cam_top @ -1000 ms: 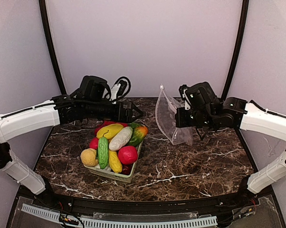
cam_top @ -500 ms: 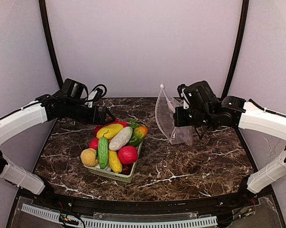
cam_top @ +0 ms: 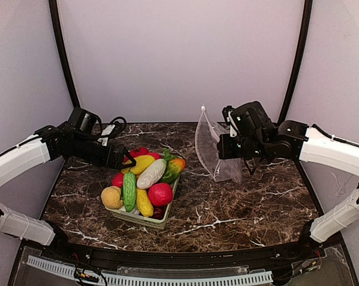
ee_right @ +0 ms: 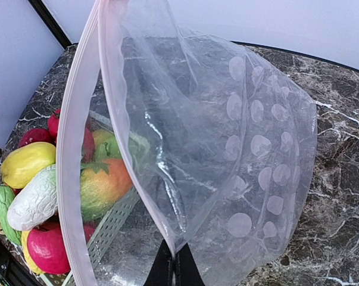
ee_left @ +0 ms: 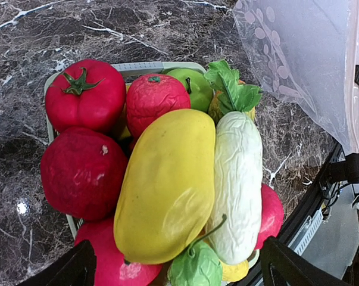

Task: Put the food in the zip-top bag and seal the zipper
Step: Pick up the fake vegetable from the bin.

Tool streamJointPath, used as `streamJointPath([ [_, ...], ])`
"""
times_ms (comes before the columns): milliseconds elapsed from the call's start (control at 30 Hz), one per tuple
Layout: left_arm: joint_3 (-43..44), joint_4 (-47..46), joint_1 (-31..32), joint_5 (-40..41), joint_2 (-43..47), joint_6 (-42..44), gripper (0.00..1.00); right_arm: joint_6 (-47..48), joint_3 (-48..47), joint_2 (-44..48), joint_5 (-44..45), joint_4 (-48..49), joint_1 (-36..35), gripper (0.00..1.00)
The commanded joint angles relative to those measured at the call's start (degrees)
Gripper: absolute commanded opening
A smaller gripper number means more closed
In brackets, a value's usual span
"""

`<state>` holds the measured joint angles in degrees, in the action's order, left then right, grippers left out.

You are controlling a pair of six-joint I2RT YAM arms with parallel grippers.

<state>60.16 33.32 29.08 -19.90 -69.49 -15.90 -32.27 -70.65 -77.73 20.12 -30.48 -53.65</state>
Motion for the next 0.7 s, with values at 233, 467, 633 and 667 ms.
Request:
streamJointPath([
  [233, -7.8, 1.9, 2.4, 2.1, 10.7, -13.2, 0.82, -0.2, -1.1, -1.1, -1.4, 1.3, 0.4, 0.0],
  [467, -7.6, 0.5, 6.6, 4.4, 8.4, -15.6, 0.76, 0.3, -1.2, -1.3, -2.3, 1.8, 0.4, 0.0],
  [633, -7.4, -0.2, 7.6, 4.9, 6.9, -15.7, 0.71, 0.1, -0.5, -0.3, -1.8, 1.8, 0.4, 0.0],
  [667, -7.4, -0.4, 7.6, 4.8, 6.7, -15.7, 0.69, 0.1, -0.4, -0.3, -1.7, 1.8, 0.4, 0.0],
])
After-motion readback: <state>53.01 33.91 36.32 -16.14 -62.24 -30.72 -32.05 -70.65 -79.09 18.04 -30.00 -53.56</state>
